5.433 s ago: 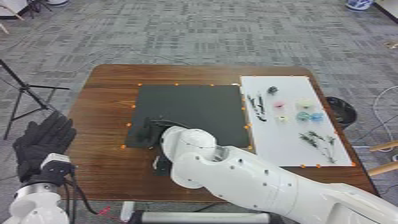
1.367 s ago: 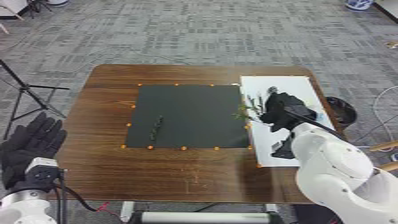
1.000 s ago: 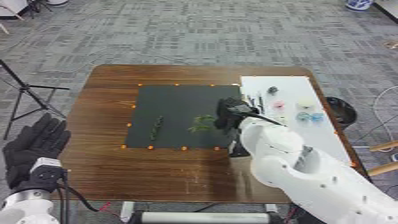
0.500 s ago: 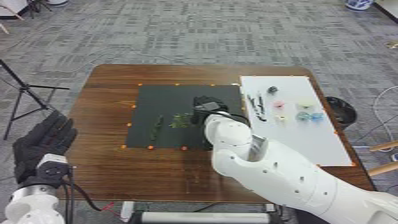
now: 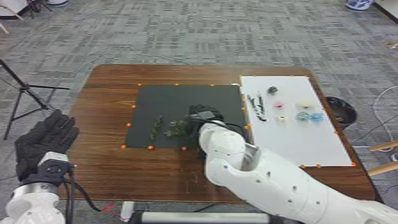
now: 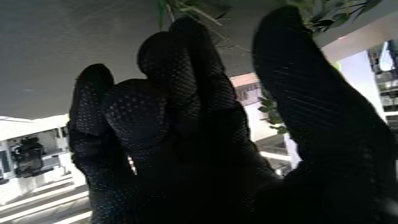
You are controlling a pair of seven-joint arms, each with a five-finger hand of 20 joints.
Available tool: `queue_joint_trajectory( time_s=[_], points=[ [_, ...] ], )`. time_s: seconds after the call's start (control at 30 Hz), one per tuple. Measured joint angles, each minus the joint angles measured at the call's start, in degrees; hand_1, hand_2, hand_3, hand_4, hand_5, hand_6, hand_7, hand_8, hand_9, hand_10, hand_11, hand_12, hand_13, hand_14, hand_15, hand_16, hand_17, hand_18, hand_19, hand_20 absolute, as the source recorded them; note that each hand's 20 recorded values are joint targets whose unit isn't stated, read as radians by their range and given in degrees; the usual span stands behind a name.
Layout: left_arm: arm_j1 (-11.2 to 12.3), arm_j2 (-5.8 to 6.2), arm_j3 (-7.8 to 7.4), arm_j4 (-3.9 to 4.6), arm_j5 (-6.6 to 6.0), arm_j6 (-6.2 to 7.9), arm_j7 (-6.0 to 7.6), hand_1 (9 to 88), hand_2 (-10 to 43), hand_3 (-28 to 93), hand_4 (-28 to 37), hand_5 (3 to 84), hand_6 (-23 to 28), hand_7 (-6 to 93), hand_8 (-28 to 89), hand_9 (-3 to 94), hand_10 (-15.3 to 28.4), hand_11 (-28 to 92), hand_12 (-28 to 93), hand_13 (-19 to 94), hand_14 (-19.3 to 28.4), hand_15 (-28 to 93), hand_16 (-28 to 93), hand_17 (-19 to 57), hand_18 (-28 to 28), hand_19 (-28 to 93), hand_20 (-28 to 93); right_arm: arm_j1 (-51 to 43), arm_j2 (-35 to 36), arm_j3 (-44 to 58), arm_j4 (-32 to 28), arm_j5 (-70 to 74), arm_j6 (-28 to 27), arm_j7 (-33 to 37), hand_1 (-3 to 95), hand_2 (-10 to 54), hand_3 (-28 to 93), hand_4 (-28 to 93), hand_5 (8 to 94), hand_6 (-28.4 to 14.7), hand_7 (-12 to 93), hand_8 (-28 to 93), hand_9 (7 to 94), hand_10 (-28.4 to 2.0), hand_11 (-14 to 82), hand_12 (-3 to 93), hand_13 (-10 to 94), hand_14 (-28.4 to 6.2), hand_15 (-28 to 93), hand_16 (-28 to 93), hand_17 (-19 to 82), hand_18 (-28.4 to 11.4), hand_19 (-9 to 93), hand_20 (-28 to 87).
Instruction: Arrange flowers
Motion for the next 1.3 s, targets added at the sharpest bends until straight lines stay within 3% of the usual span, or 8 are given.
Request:
queue_joint_trajectory(
  time_s=[0.13, 0.23, 0.3, 0.37, 0.5, 1.3],
  points=[
    [0.14, -0.2, -0.19, -0.05, -0.06, 0.05, 0.14, 28.0, 20.2, 80, -22.0, 46.8, 10.9, 13.3, -9, 37.0, 17.3, 27, 10, 27, 16.2, 35, -7, -6.6, 15.4, 41, 10, -0.52, 1.06, 0.38, -1.65, -1.03, 1.23, -0.38, 32.7, 0.4, 71, -16, 45.5, -13.2, 50, -18, 57.6, -23.2, 44.9, 33.3, 58, -17.7, 76, 40, 26, -28.4, 81, 34],
    [0.35, -0.38, -0.27, -0.07, -0.26, 0.07, 0.34, 26.7, 21.0, 79, -23.8, 46.8, 11.0, 13.2, -9, 37.0, 17.3, 27, 10, 27, 16.2, 35, -7, -6.6, 15.4, 41, 10, -0.88, 2.28, 0.79, -3.05, -1.8, 2.25, -1.09, 31.6, 5.2, 73, -14, 41.0, -15.5, 58, -17, 58.3, -23.2, 31.7, 26.0, 57, -18.0, 74, 38, 25, -28.4, 81, 34],
    [0.48, -0.46, -0.27, -0.07, -0.39, 0.07, 0.49, 25.7, 21.3, 80, -26.8, 46.8, 11.0, 13.2, -9, 37.0, 17.4, 27, 10, 27, 16.2, 36, -7, -6.7, 15.4, 41, 10, -1.25, 3.01, 1.48, -3.83, -1.77, 2.24, -1.9, 34.1, 7.2, 72, -15, 36.1, -15.3, 65, 7, 59.2, -23.4, 25.6, 22.6, 57, -17.8, 73, 36, 25, -28.4, 80, 33],
    [0.57, -0.55, -0.26, -0.07, -0.55, 0.07, 0.64, 25.1, 21.3, 79, -27.6, 46.7, 11.0, 13.2, -9, 37.0, 17.4, 27, 10, 27, 16.2, 36, -7, -6.7, 15.4, 41, 10, -1.8, 3.39, 2.97, -4.36, -0.57, 0.92, -2.52, 39.1, 8.8, 70, -14, 34.0, -14.2, 72, 13, 60.7, -23.8, 21.5, 19.8, 60, -17.0, 70, 33, 25, -28.4, 80, 32],
    [0.64, -0.67, -0.23, -0.07, -0.78, 0.06, 0.85, 22.7, 22.9, 75, -28.2, 46.6, 11.1, 13.3, -9, 37.0, 17.4, 27, 10, 27, 16.3, 36, -7, -6.6, 15.4, 41, 10, -2.29, 3.63, 5.33, -4.78, 5.31, -4.47, -2.45, 42.5, 10.5, 71, -13, 38.1, -12.6, 78, 18, 63.8, -23.3, 18.3, 17.8, 65, -14.2, 64, 30, 27, -28.2, 80, 32],
    [0.85, -0.83, 0.21, -0.06, -0.98, 0.05, 0.79, 24.4, 20.6, 76, -28.3, 46.9, 11.4, 13.7, -9, 37.0, 17.6, 27, 10, 27, 16.5, 36, -7, -6.6, 15.4, 41, 10, -5.29, 3.31, 5.49, -8.24, 10.76, -4.78, -3.4, 42.3, 10.7, 73, -11, 40.8, -11.5, 79, 18, 65.5, -22.4, 17.2, 17.4, 68, -13.1, 60, 32, 27, -27.7, 78, 32]
  ],
)
